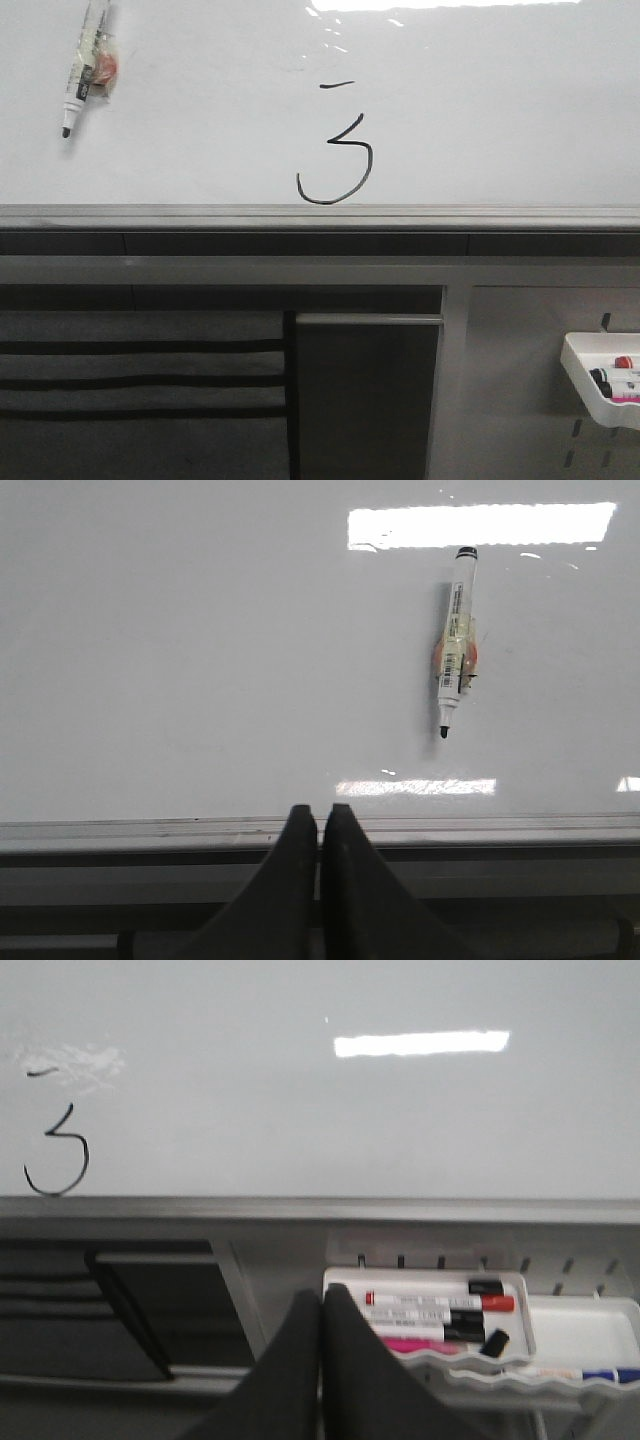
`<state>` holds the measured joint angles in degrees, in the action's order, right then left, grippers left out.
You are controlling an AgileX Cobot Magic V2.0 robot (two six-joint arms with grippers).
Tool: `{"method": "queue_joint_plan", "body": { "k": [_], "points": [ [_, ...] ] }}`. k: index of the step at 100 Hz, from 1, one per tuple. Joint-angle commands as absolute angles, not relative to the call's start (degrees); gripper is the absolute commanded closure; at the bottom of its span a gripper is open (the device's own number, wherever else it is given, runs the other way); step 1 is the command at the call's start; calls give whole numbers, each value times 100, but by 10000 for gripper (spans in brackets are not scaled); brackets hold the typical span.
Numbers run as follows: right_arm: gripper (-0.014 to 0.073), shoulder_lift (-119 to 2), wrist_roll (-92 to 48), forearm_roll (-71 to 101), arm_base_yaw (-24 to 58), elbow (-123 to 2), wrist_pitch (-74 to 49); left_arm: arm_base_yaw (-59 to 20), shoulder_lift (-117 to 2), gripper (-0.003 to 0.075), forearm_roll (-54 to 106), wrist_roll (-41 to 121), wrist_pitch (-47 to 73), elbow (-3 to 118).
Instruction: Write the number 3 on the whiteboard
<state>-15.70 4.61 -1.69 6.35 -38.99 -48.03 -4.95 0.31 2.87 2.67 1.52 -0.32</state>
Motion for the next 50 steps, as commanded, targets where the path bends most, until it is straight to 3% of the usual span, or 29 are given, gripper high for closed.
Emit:
{"method": "queue_joint_plan", "body": {
  "k": [1, 26, 38, 50],
  "points": [
    [668, -1458, 452, -271, 607, -3563, -3406, -476, 207, 738, 285, 215, -297, -46],
    [668, -68, 452, 370, 225, -738, 64, -476, 207, 738, 285, 215, -297, -46],
    [668, 130, 452, 634, 66, 164, 708, -476, 207, 738, 285, 215, -297, -46],
    [668, 176, 452, 439, 56, 224, 215, -476, 207, 738, 285, 215, -297, -46]
  ]
}}
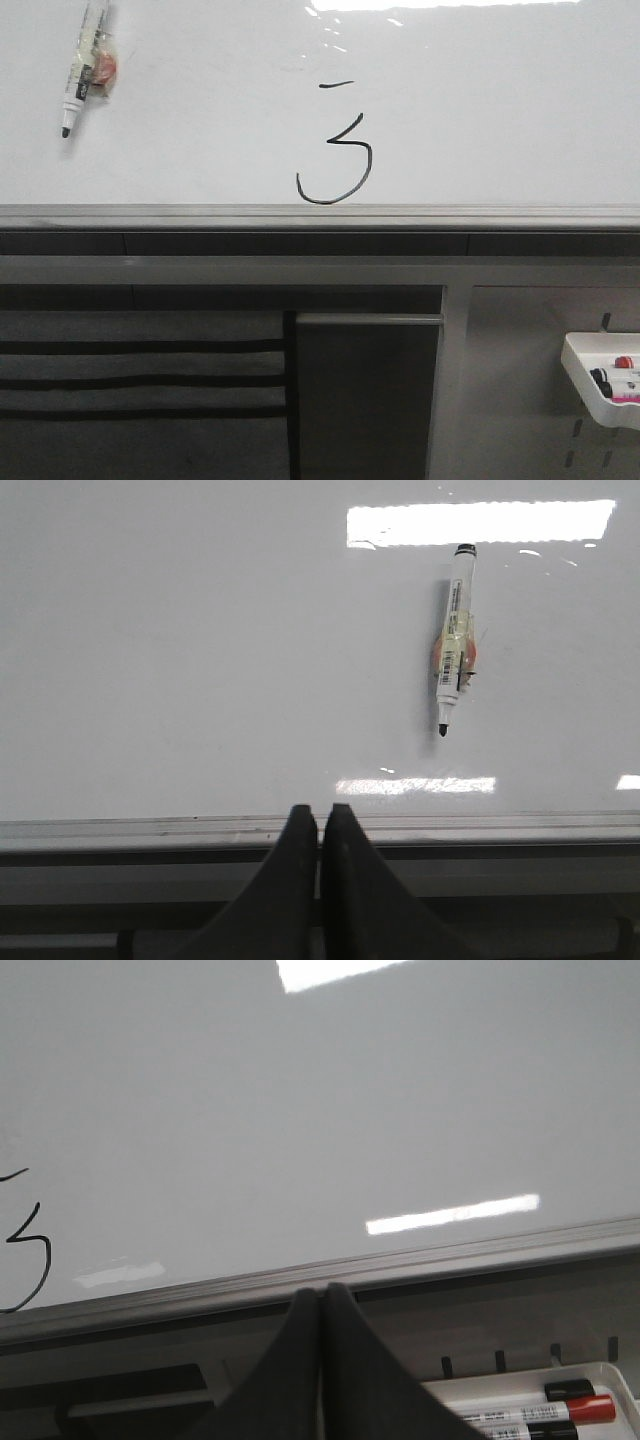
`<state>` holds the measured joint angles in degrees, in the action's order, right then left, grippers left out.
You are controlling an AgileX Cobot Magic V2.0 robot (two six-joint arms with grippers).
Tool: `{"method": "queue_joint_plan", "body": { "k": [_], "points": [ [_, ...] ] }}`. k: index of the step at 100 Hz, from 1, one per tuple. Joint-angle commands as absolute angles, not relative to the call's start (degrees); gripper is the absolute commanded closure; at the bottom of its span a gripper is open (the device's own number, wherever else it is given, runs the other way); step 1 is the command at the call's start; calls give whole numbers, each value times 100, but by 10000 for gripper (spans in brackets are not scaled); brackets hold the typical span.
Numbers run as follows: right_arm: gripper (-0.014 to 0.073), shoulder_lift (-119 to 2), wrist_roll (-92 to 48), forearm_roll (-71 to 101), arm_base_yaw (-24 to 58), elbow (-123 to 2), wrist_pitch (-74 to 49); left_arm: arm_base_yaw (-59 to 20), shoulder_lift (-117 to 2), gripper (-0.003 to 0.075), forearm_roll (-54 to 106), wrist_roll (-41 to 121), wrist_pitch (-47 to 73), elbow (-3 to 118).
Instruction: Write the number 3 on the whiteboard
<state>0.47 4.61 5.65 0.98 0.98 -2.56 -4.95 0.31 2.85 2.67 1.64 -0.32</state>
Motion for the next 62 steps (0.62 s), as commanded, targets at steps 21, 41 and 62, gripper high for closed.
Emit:
{"method": "queue_joint_plan", "body": {
  "k": [21, 41, 62],
  "points": [
    [668, 176, 452, 96, 56, 224, 161, -476, 207, 738, 285, 215, -297, -46],
    [668, 176, 452, 96, 56, 224, 161, -476, 207, 738, 285, 215, -297, -46],
    [668, 176, 452, 96, 56, 224, 161, -476, 207, 738, 285, 215, -297, -46]
  ]
}}
